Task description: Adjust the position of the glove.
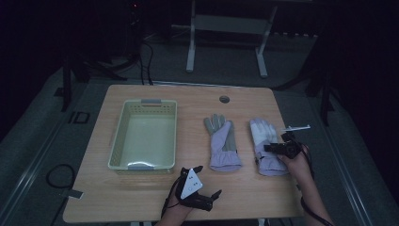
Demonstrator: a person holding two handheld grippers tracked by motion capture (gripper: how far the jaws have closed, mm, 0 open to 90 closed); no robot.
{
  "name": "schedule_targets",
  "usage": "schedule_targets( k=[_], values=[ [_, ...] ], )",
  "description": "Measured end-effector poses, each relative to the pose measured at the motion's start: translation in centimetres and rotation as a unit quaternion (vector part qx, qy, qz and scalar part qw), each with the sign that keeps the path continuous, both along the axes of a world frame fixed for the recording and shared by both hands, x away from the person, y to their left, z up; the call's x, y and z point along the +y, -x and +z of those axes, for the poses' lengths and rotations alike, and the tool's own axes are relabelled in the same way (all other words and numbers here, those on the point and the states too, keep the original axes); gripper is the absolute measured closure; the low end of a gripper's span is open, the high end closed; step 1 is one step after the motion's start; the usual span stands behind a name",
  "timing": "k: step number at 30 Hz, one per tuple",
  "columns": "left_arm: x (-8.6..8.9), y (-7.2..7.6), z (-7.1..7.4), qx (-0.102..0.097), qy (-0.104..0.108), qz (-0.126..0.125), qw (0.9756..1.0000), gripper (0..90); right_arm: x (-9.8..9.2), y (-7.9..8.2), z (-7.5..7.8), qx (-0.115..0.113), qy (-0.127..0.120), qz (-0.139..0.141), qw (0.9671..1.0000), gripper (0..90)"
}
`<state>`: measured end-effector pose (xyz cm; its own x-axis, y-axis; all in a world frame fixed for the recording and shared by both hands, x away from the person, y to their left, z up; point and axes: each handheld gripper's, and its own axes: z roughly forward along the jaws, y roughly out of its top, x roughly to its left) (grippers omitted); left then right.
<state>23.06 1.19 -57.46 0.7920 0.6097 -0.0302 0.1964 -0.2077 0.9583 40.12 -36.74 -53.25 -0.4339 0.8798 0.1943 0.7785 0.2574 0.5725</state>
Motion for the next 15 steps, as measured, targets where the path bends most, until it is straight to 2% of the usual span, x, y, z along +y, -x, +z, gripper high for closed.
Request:
schedule_targets(
  k=[4,5,8,12,14,15],
  values=[
    [0.0,0.0,0.0,0.001,0.0,0.0,1.0,0.2,-0.1,0.2,0.0,-0.003,-0.006,-0.006,1.0,69.7],
    [0.0,0.0,0.0,0.001,0.001,0.001,1.0,0.2,-0.3,0.4,0.4,-0.007,-0.025,-0.018,0.9995,75.6],
    [0.0,0.0,0.0,0.001,0.001,0.001,1.0,0.2,-0.7,0.7,1.3,-0.013,-0.047,-0.032,0.9983,76.8],
    [0.0,0.0,0.0,0.002,0.001,0.001,1.0,0.2,-0.8,1.2,3.0,-0.04,-0.048,-0.044,0.9971,77.5],
    [0.0,0.0,0.0,0.001,0.001,0.001,1.0,0.2,-0.7,1.3,3.5,-0.043,-0.049,-0.045,0.9969,77.7],
    [0.0,0.0,0.0,0.0,0.0,0.001,1.0,0.2,-0.5,1.4,4.5,-0.049,-0.051,-0.043,0.9966,77.8]
  ],
)
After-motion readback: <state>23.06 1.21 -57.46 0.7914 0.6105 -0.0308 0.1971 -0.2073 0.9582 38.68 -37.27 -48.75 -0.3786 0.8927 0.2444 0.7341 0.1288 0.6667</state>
